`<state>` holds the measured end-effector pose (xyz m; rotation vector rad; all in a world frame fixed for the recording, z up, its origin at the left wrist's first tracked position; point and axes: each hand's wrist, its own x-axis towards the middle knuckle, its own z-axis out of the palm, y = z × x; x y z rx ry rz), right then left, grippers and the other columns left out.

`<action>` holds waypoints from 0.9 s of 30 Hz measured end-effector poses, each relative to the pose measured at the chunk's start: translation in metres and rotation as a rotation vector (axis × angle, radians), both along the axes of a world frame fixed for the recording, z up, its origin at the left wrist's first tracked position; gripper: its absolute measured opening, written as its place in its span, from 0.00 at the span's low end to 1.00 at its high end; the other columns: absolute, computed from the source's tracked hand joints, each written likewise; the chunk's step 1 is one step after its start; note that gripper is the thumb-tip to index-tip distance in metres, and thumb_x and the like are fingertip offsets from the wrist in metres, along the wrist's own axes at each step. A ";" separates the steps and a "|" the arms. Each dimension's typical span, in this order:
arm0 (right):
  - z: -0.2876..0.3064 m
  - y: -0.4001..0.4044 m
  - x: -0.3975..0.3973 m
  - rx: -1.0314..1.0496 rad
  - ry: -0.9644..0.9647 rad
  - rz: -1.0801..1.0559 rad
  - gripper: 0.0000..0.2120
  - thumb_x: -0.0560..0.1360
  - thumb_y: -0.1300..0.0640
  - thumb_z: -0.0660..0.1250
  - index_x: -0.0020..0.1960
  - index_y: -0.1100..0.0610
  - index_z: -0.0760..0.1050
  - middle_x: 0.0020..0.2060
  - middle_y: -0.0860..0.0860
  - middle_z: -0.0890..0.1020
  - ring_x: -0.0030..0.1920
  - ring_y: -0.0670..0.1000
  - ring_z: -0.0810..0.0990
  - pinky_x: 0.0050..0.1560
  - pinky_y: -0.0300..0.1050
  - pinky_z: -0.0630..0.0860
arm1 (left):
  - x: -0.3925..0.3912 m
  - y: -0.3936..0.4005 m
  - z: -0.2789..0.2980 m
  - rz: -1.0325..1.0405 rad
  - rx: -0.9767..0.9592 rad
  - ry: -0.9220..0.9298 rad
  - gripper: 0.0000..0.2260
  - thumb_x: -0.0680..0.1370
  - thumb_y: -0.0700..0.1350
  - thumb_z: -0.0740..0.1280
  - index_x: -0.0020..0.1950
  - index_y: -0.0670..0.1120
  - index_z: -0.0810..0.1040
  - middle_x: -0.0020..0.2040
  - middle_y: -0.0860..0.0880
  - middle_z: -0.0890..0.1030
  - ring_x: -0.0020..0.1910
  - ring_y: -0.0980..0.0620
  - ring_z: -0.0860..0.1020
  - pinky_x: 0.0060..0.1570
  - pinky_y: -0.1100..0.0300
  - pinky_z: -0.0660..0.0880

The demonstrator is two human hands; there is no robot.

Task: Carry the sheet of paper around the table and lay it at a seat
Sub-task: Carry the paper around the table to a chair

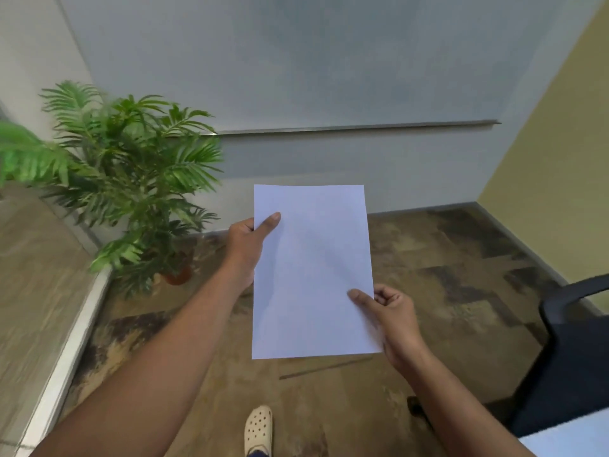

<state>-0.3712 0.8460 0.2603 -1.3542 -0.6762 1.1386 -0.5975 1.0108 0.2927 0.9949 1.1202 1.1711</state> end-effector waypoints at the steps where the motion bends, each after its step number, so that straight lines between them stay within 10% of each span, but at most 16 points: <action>1: 0.000 0.016 0.002 0.004 -0.005 -0.020 0.09 0.76 0.63 0.78 0.53 0.66 0.84 0.48 0.63 0.90 0.49 0.65 0.89 0.56 0.66 0.85 | 0.007 0.022 -0.002 -0.025 0.009 0.000 0.12 0.80 0.48 0.78 0.40 0.44 0.84 0.41 0.48 0.89 0.38 0.49 0.87 0.39 0.58 0.83; 9: 0.016 0.126 0.034 0.046 -0.058 -0.280 0.09 0.75 0.62 0.79 0.52 0.64 0.85 0.48 0.60 0.90 0.48 0.64 0.90 0.47 0.54 0.87 | 0.079 0.184 0.012 -0.272 0.066 -0.002 0.17 0.78 0.53 0.80 0.46 0.41 0.81 0.43 0.45 0.83 0.40 0.48 0.81 0.42 0.55 0.76; 15: 0.017 0.177 0.081 0.042 -0.060 -0.466 0.11 0.74 0.62 0.79 0.54 0.66 0.84 0.49 0.62 0.90 0.53 0.71 0.87 0.58 0.69 0.83 | 0.166 0.270 0.009 -0.463 0.081 0.051 0.33 0.60 0.72 0.84 0.46 0.48 0.77 0.45 0.47 0.74 0.44 0.47 0.73 0.47 0.50 0.68; 27: -0.003 0.287 0.262 0.042 -0.043 -0.685 0.10 0.75 0.62 0.79 0.53 0.66 0.84 0.48 0.63 0.90 0.42 0.60 0.89 0.47 0.54 0.86 | 0.405 0.389 0.013 -0.628 0.060 0.048 0.12 0.79 0.48 0.79 0.46 0.39 0.86 0.45 0.45 0.90 0.43 0.46 0.88 0.48 0.51 0.85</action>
